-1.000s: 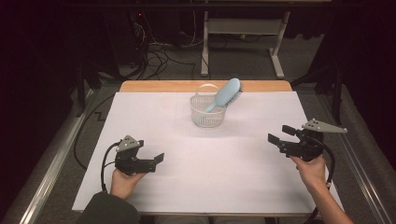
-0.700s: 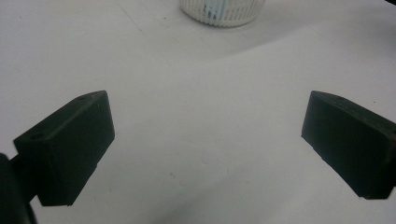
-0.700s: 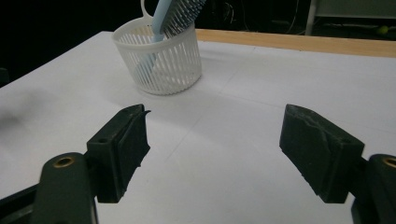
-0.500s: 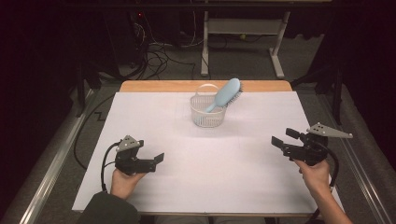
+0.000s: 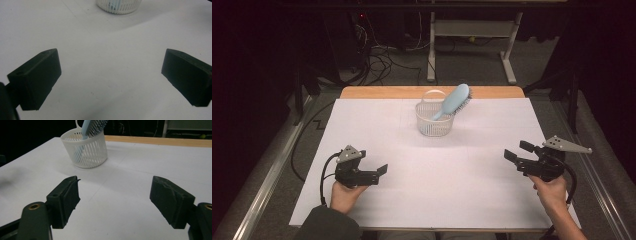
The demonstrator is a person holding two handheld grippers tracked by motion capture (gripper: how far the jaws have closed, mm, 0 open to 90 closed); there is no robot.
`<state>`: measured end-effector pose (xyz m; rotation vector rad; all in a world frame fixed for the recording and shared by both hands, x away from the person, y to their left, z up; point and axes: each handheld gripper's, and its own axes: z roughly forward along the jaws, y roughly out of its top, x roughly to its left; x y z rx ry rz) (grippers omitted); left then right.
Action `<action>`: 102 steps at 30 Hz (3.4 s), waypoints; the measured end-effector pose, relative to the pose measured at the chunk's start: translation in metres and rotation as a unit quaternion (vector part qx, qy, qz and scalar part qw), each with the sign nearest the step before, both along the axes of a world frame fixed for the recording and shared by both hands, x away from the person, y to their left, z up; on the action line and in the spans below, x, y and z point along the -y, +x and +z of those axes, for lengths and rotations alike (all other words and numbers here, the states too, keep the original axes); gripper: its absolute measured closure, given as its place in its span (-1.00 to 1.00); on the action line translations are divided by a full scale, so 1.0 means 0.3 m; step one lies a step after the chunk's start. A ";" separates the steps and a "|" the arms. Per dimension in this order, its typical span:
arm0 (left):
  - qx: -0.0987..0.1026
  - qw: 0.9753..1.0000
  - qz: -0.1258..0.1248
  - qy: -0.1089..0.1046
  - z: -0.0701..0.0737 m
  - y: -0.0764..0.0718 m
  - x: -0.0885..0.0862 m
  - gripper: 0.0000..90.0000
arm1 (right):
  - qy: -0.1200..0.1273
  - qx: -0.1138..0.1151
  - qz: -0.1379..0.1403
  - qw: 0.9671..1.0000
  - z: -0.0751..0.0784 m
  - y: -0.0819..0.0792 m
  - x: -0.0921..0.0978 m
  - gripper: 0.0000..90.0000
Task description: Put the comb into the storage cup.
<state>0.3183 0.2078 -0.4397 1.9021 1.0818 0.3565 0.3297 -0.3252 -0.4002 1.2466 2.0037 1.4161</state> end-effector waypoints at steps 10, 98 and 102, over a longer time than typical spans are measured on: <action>0.001 1.000 0.000 0.000 0.000 -0.002 -0.001 -0.96 | 0.000 -0.002 0.000 1.000 -0.020 -0.014 0.003 -0.47; 0.044 0.998 0.052 0.010 -0.002 -0.089 -0.048 -0.97 | -0.005 0.019 -0.011 1.000 -0.153 -0.157 0.061 -0.58; 0.046 0.997 0.056 0.006 -0.005 -0.096 -0.057 -0.97 | -0.003 0.021 -0.010 1.000 -0.155 -0.160 0.065 -0.58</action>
